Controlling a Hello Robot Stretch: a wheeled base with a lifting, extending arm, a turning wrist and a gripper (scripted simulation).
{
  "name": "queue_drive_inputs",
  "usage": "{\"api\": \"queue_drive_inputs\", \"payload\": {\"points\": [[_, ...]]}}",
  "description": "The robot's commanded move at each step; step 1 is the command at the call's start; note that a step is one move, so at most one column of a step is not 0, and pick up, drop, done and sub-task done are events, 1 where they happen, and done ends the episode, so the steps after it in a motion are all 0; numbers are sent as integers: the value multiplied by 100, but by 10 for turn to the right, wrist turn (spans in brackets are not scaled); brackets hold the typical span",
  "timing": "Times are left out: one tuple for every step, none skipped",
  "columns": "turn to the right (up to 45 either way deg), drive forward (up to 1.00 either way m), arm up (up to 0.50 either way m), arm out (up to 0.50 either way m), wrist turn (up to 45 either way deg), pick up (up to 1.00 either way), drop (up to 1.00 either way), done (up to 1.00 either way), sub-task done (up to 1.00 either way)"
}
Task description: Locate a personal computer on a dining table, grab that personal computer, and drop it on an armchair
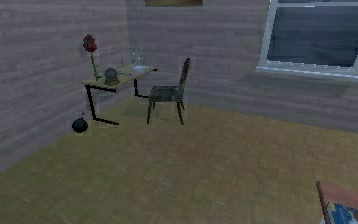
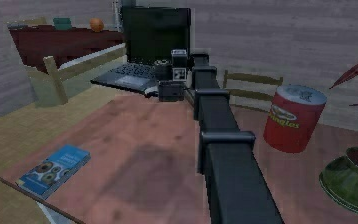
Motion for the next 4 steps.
{"api": "queue_drive_inputs", "payload": {"points": [[0, 0, 0, 0, -450, 0, 0, 0, 0], [0, 0, 0, 0, -450, 0, 0, 0, 0], [0, 0, 0, 0, -300, 0, 0, 0, 0], [0, 0, 0, -34, 0, 0, 0, 0, 0]]}}
